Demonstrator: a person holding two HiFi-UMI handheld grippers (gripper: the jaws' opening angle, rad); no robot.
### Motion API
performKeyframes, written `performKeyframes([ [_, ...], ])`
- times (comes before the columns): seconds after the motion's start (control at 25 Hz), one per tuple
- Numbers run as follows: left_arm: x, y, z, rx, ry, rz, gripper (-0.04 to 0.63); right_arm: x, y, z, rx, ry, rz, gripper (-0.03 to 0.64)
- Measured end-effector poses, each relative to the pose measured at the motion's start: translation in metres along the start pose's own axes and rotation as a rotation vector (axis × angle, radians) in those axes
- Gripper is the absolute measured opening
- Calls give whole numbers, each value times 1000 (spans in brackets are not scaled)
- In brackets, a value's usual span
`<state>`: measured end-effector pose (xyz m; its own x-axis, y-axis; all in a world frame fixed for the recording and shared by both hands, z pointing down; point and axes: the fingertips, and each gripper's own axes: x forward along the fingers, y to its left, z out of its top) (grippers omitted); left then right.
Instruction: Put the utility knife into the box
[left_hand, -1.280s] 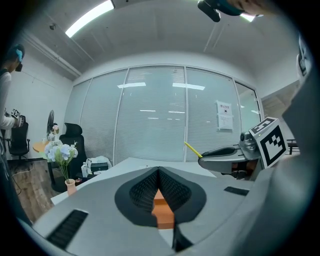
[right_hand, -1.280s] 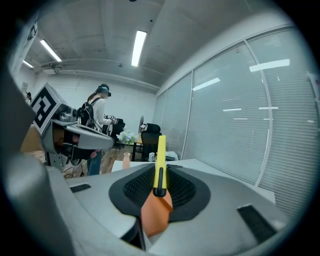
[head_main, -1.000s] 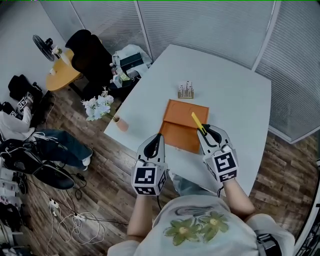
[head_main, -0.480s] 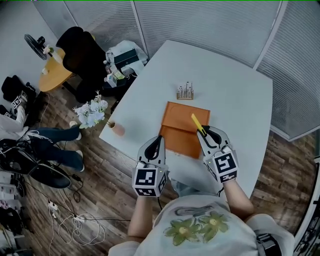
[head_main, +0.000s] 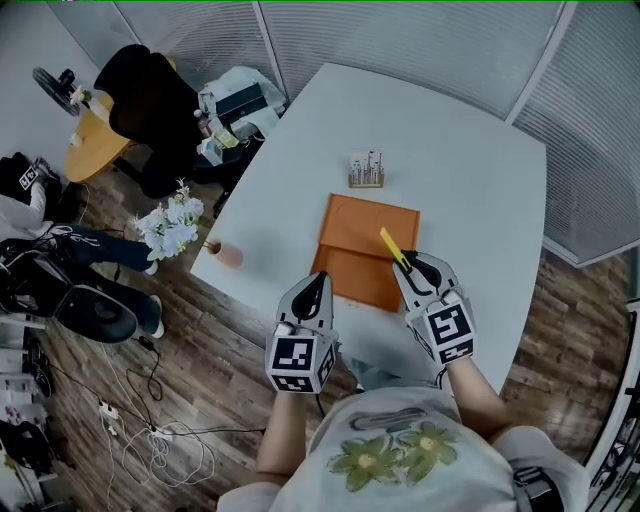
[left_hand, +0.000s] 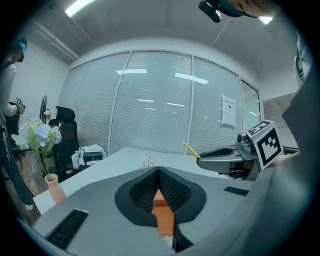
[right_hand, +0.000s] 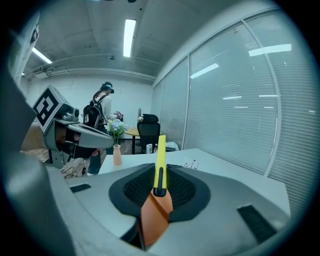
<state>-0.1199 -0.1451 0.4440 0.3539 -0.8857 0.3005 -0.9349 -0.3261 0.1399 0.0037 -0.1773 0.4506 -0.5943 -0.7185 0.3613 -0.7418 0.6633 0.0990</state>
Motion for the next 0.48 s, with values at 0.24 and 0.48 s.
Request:
performKeyframes([
  [0.24,4,5,-8,-28,17,-5,0,9,4,-11,2,29,21,77],
  [0.48,9,10,-17,-43,40,-10,0,20,6,-29,15,66,40,77],
])
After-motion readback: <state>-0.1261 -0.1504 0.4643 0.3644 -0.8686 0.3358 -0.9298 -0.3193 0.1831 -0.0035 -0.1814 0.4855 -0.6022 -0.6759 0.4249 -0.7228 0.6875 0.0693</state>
